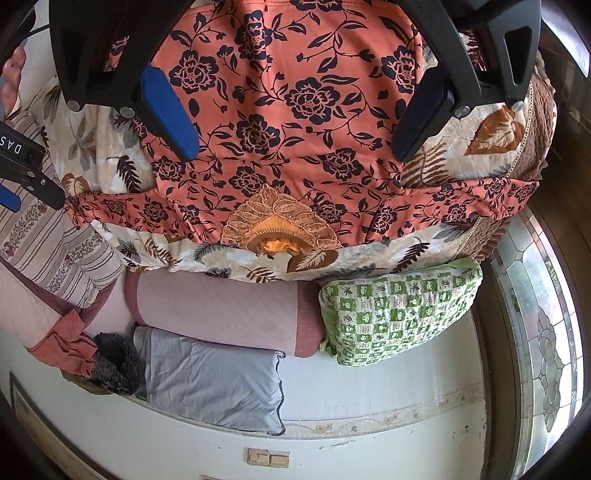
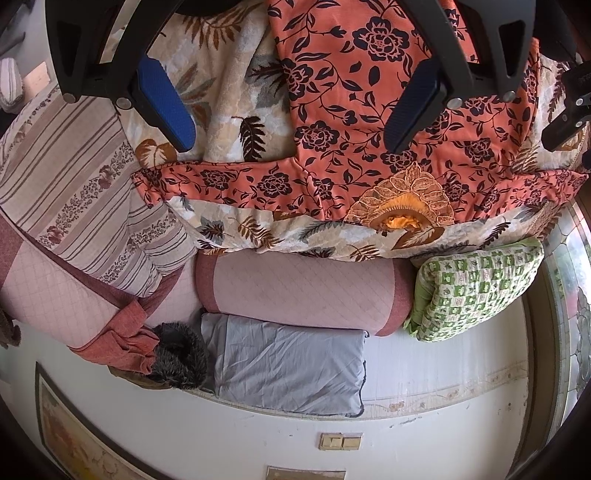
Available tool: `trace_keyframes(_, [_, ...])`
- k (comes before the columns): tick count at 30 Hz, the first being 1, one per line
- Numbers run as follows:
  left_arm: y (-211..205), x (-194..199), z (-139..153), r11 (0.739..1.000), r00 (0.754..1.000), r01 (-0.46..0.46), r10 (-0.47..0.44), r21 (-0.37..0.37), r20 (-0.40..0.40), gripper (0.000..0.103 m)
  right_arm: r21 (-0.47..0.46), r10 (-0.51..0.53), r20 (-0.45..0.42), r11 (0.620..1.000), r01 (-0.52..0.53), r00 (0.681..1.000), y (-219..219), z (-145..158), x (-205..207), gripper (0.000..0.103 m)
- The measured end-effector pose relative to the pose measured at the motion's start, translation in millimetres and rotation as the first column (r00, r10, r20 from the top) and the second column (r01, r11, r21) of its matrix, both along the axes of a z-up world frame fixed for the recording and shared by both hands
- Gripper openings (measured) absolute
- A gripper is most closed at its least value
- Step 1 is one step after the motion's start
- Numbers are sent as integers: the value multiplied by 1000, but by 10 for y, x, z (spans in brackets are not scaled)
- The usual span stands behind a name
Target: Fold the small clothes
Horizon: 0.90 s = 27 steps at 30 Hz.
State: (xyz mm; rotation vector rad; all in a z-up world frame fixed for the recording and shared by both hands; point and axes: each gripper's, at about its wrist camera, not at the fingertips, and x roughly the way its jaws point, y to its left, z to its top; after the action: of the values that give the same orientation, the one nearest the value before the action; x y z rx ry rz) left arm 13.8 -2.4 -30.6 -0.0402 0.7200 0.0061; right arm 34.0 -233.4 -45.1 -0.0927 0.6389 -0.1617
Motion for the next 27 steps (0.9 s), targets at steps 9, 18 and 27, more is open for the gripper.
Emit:
trace_keyframes(9, [-44,76,-42,1000,1000,14,-14,5,-14,103,-10,-3,-11,1000,3,1000,-22,-29,78,103])
trace_keyframes(18, [-50,171,-124,1000,999,10,-10,11,-33,103,-5,-10,-31,1000,9,999,-63,-124,184,103])
trace_keyframes(27, [-15,418,-197,1000,999,-4,5,15,-46,103,-17,-40,-67,999,39,997,-185,-275,415,103])
